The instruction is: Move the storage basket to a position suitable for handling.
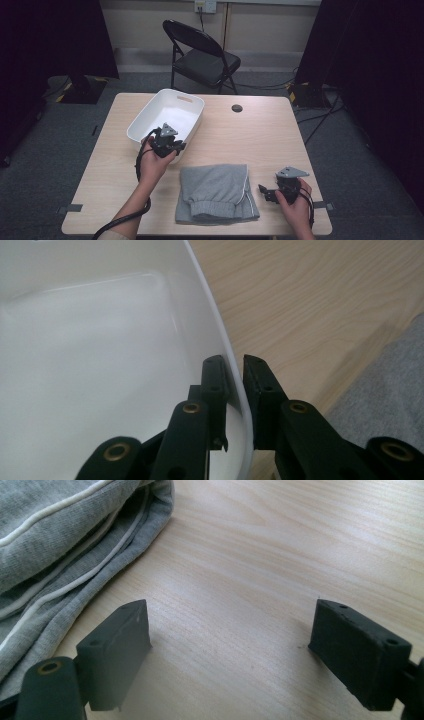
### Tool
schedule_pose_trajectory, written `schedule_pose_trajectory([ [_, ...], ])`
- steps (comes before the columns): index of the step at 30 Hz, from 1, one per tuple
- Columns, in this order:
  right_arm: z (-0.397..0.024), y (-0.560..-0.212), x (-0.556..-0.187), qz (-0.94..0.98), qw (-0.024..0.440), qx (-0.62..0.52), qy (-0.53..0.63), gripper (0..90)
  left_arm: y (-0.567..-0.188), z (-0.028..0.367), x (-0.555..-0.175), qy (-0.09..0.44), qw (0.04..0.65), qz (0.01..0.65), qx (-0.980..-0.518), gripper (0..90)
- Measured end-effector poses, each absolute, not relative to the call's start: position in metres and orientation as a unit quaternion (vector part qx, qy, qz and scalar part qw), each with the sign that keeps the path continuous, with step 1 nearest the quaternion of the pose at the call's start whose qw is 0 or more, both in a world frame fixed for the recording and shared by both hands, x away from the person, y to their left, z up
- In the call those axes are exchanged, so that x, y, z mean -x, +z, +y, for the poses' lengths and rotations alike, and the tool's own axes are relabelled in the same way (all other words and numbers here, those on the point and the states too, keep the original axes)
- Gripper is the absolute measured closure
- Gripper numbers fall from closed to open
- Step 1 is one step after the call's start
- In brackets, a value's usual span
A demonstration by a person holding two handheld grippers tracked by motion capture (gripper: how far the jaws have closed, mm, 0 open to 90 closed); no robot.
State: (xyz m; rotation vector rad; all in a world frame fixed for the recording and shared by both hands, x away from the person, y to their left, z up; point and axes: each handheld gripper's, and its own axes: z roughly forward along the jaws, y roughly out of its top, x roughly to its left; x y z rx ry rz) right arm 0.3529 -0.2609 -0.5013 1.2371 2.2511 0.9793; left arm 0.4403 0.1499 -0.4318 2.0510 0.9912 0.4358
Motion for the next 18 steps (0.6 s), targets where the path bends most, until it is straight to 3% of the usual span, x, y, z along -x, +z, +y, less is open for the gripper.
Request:
schedule_pose_trajectory([
  [18,-0.261,-0.501,-0.353,0.803,0.195,-0.441,0.349,15.3,-0.433,0.139,-0.431,0.163,0.411,0.354,-0.824,82.8],
])
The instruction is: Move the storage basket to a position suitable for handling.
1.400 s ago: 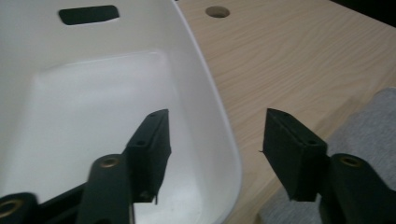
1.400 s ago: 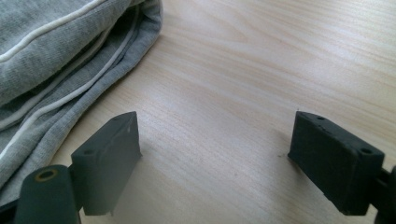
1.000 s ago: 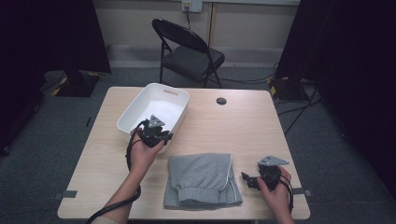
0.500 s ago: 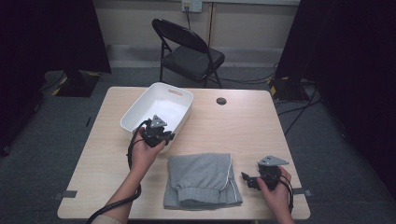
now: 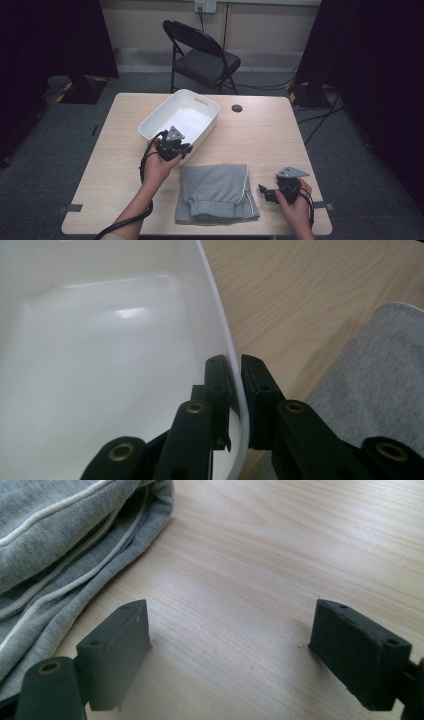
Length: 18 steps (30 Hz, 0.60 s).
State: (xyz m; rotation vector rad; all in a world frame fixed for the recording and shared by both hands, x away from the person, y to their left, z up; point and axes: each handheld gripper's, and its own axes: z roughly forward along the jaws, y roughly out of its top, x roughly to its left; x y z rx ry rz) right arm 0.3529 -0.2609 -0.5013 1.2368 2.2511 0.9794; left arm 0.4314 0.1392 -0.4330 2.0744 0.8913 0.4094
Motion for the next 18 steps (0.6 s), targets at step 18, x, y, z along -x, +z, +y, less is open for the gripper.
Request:
schedule_pose_trajectory([
  [18,-0.261,-0.501,-0.353,0.803,0.195,-0.442,0.35,15.3,-0.433,0.178,-0.427,0.171,0.4,0.383,-0.815,79.6],
])
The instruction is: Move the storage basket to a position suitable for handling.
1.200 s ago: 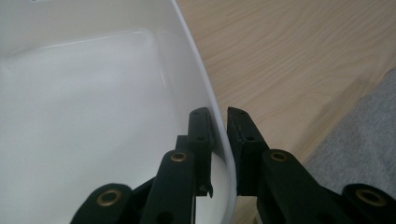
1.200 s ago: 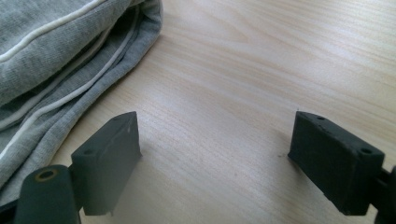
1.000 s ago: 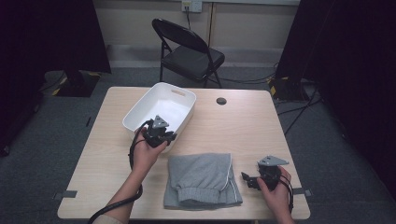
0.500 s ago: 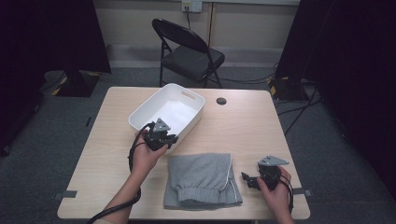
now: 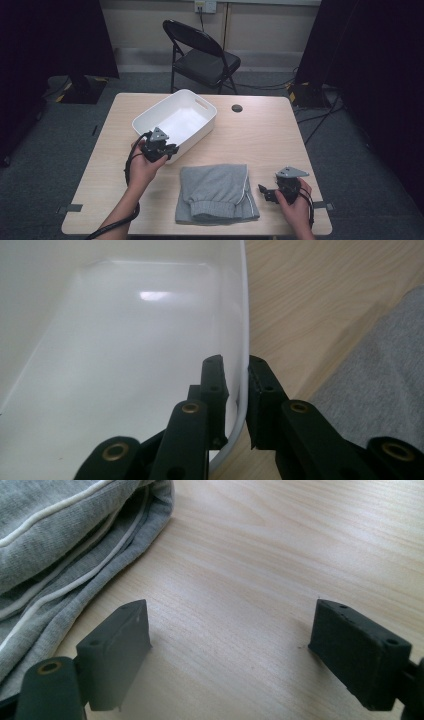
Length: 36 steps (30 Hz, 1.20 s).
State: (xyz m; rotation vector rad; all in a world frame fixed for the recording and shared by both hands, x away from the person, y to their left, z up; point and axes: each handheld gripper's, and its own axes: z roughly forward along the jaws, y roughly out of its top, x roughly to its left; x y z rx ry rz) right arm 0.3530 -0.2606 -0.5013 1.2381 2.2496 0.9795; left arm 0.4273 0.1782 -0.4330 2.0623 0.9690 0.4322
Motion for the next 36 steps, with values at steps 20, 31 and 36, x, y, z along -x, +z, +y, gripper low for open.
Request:
schedule_pose_trajectory([
  [20,-0.261,-0.501,-0.353,0.803,0.195,-0.442,0.35,15.3,-0.432,0.198,-0.427,0.171,0.388,0.405,-0.81,73.5],
  [31,-0.261,-0.501,-0.353,0.803,0.195,-0.442,0.35,15.3,-0.433,0.209,-0.426,0.17,0.387,0.417,-0.805,69.9],
  [36,-0.261,-0.501,-0.353,0.803,0.195,-0.442,0.35,15.3,-0.432,0.21,-0.425,0.175,0.386,0.424,-0.801,66.9],
])
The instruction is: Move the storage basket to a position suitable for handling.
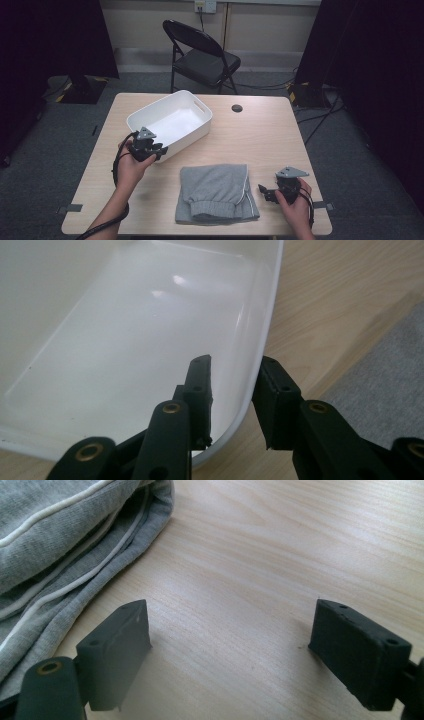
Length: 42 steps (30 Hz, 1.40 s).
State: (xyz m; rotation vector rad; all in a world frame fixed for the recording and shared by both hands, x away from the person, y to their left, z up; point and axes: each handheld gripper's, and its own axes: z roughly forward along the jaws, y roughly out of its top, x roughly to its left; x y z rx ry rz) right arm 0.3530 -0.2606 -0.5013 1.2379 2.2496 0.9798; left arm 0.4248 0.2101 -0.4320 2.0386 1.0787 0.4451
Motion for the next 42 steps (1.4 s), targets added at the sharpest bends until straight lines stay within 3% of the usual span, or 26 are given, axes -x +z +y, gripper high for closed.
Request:
schedule_pose_trajectory([
  [6,-0.261,-0.501,-0.353,0.803,0.195,-0.442,0.35,15.3,-0.426,0.216,-0.424,0.172,0.388,0.432,-0.796,56.7],
  [25,-0.261,-0.501,-0.353,0.803,0.195,-0.442,0.35,15.3,-0.405,0.236,-0.425,0.218,0.379,0.459,-0.773,44.0],
  [32,-0.261,-0.501,-0.353,0.803,0.195,-0.442,0.35,15.3,-0.406,0.246,-0.424,0.24,0.365,0.483,-0.759,30.4],
  [42,-0.26,-0.501,-0.353,0.803,0.195,-0.441,0.35,15.3,-0.413,0.25,-0.424,0.245,0.353,0.502,-0.751,26.8],
])
